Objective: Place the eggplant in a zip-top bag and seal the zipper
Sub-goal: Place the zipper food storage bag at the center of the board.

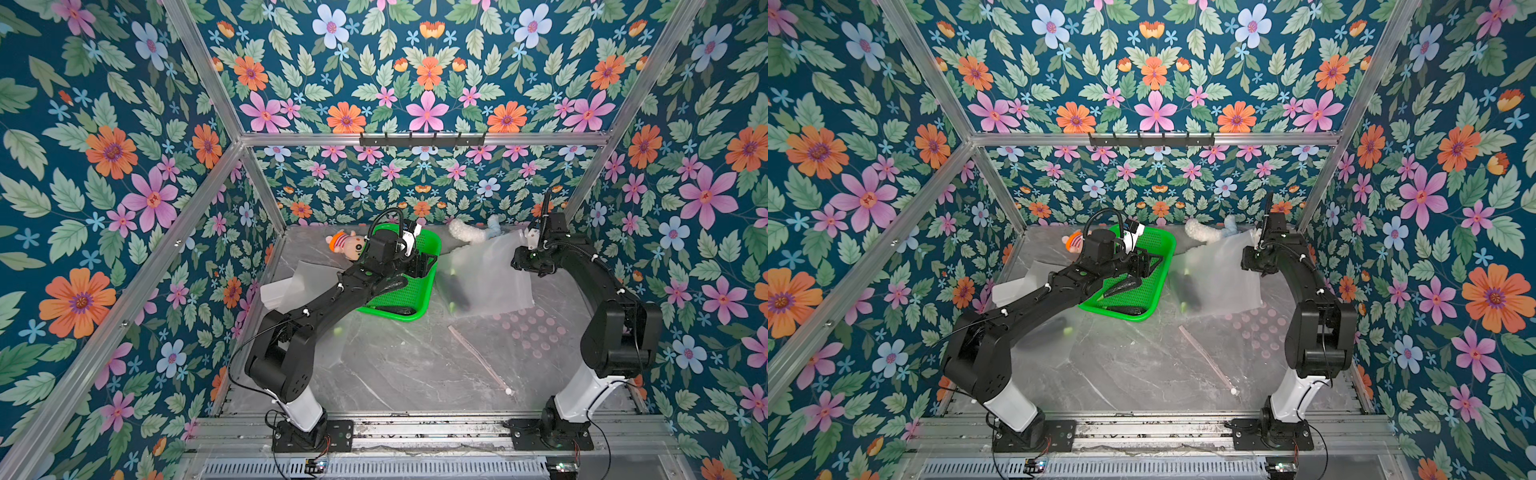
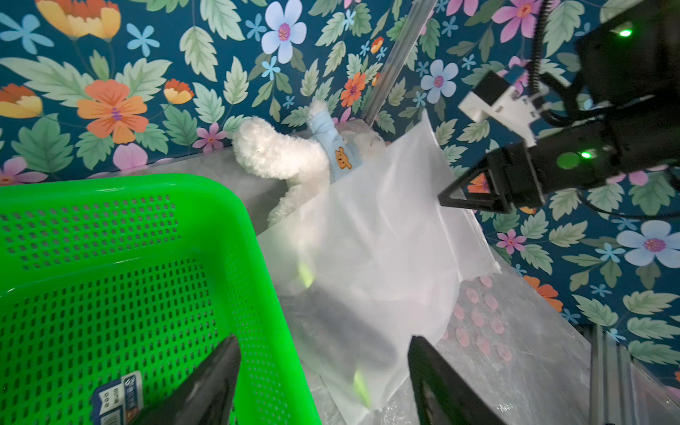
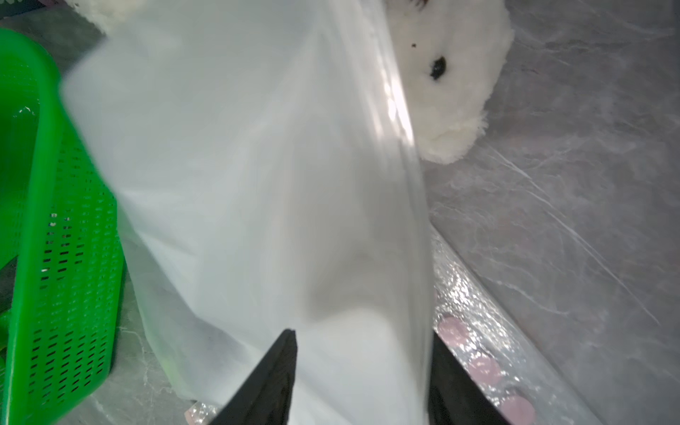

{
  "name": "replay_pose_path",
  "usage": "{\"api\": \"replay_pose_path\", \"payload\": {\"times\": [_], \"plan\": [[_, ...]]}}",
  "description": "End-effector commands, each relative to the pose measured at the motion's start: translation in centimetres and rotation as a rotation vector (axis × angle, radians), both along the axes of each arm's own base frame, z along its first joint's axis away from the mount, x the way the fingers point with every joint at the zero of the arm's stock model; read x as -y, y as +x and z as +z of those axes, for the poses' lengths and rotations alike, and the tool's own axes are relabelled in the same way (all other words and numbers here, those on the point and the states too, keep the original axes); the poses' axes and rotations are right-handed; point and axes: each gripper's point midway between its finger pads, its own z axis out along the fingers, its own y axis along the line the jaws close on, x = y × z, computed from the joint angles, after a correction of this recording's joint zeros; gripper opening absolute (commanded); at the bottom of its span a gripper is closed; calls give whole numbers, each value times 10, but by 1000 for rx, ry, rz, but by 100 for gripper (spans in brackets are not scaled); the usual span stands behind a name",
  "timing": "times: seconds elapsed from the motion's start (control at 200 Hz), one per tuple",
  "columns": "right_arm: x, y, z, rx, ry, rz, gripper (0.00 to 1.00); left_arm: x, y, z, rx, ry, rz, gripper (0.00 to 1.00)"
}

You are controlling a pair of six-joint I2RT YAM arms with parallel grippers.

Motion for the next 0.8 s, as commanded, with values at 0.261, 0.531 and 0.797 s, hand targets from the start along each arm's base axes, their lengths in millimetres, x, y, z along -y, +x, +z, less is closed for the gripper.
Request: {"api": "replay_pose_path", "payload": {"times": [0.261,0.531,0.797], "plan": [[-51,-71,10,-55,-24,124,66,-18,-7,-22,-94,21,93,75],[-114,-145,-29,-217,85,303,66,-32,-20,-24,-121,24,128,76],[-159,-178,-81,-294,75,362,66,-34,-30,-27,-144,-23,126,76]]}}
